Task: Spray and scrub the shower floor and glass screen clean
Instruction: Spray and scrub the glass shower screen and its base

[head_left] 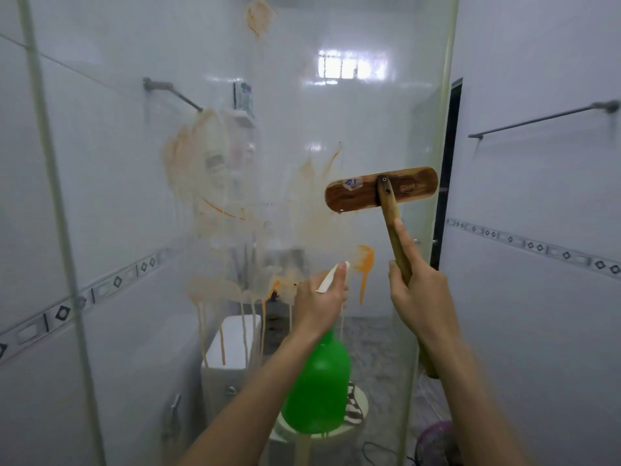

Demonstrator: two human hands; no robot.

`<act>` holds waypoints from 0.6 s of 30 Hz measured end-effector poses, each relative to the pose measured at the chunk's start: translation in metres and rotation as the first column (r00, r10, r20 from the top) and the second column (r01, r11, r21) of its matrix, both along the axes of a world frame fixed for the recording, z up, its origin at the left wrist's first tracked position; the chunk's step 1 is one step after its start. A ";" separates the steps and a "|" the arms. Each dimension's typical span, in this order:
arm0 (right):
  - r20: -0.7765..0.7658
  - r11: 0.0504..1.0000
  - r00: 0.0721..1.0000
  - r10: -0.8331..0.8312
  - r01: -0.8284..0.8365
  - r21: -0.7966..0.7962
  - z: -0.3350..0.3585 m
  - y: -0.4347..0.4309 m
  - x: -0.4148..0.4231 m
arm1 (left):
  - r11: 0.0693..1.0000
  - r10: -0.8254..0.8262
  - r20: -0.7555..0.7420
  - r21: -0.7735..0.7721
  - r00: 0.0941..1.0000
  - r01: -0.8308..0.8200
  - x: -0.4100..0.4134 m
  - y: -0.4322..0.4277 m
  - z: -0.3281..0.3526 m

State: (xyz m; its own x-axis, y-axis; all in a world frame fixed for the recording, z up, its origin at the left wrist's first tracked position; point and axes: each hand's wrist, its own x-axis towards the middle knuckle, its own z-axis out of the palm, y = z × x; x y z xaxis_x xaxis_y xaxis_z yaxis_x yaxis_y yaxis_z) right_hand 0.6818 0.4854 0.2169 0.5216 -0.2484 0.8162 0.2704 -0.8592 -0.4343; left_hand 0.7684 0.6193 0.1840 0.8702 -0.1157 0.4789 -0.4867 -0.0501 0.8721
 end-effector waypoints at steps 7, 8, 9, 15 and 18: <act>-0.010 1.000 1.000 -0.018 0.018 -0.013 0.000 -0.012 -0.007 | 0.998 -0.037 0.017 0.054 0.999 0.036 -0.002 -0.022 0.001; -0.015 1.000 1.000 -0.021 0.021 -0.014 0.000 -0.013 -0.007 | 0.996 -0.044 0.007 0.076 0.999 0.043 -0.002 -0.023 0.001; -0.020 1.000 1.000 -0.024 0.024 -0.011 0.001 -0.014 -0.006 | 0.996 -0.045 -0.010 0.082 0.999 0.046 -0.004 -0.023 0.001; -0.022 0.999 0.999 -0.042 0.042 -0.012 0.001 -0.015 -0.002 | 1.000 -0.023 -0.130 -0.019 0.991 0.021 0.000 -0.017 -0.004; -0.033 0.998 0.998 -0.056 0.055 -0.026 0.000 -0.013 0.001 | 0.996 0.047 -0.136 -0.071 0.990 -0.057 0.003 -0.004 0.002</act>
State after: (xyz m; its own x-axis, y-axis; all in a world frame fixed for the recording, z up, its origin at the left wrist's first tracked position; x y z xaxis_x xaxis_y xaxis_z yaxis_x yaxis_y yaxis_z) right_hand 0.6830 0.4725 0.2170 0.5351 -0.2575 0.8046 0.2077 -0.8831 -0.4207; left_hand 0.7718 0.6149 0.1864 0.9309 -0.0367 0.3634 -0.3638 -0.0048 0.9315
